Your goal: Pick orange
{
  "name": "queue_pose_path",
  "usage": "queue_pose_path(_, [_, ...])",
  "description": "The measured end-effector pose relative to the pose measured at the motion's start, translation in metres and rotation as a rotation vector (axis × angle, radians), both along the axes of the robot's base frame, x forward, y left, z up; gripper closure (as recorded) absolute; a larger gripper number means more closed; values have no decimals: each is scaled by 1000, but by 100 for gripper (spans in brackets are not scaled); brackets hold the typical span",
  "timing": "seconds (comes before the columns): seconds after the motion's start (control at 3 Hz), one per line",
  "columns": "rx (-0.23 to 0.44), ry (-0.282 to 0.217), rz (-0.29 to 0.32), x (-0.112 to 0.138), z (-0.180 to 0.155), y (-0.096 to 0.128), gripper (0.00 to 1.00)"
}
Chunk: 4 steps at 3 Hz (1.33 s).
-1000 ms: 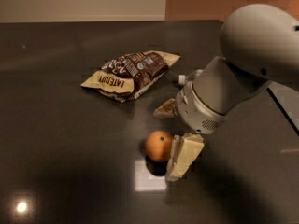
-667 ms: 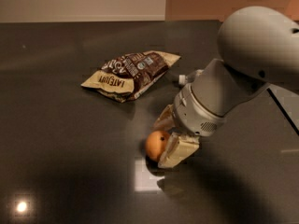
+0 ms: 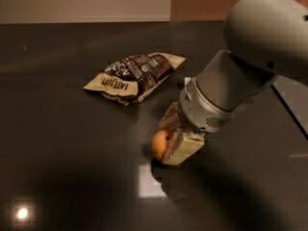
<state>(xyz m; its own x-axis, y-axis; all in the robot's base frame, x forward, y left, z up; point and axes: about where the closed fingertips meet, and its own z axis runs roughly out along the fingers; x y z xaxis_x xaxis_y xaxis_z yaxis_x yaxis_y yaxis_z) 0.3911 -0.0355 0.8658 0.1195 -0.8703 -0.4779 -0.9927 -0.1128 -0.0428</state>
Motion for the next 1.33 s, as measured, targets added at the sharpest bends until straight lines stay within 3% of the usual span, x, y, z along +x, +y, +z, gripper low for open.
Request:
queue_pose_path(0.33, [-15, 2, -31, 14, 24, -8, 100])
queue_pose_path(1.33, [26, -13, -87, 50, 94, -34, 100])
